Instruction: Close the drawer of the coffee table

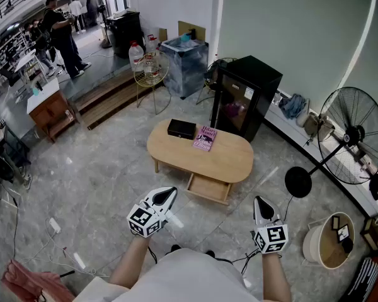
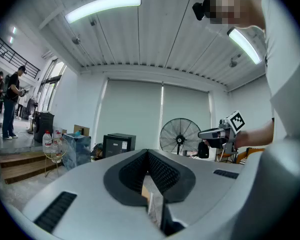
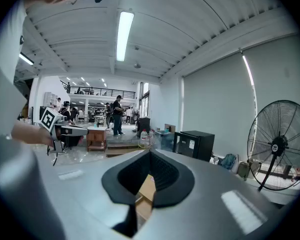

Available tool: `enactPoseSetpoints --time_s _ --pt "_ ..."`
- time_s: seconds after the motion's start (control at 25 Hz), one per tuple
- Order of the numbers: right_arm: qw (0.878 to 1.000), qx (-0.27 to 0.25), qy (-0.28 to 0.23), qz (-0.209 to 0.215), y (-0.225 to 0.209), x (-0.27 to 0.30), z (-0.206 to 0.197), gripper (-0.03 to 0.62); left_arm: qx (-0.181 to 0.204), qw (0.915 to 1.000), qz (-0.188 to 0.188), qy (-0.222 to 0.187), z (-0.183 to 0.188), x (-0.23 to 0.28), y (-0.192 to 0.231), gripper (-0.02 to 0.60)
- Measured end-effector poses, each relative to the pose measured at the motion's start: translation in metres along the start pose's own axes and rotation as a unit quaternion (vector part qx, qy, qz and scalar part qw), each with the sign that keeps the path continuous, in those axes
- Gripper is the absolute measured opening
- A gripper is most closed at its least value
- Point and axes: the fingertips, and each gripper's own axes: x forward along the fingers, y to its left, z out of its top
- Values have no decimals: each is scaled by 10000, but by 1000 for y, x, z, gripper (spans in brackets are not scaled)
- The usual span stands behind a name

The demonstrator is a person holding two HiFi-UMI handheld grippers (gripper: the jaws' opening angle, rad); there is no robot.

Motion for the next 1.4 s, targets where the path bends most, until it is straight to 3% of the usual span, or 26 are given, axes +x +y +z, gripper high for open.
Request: enactPoseSetpoints --time_s 0.76,1.4 --pt "10000 -75 39 -2 22 11 1 10 -77 9999 -97 42 -8 -7 13 8" --pt "9998 39 95 -141 83 25 -14 11 -100 9992 -336 206 -25 -45 45 8"
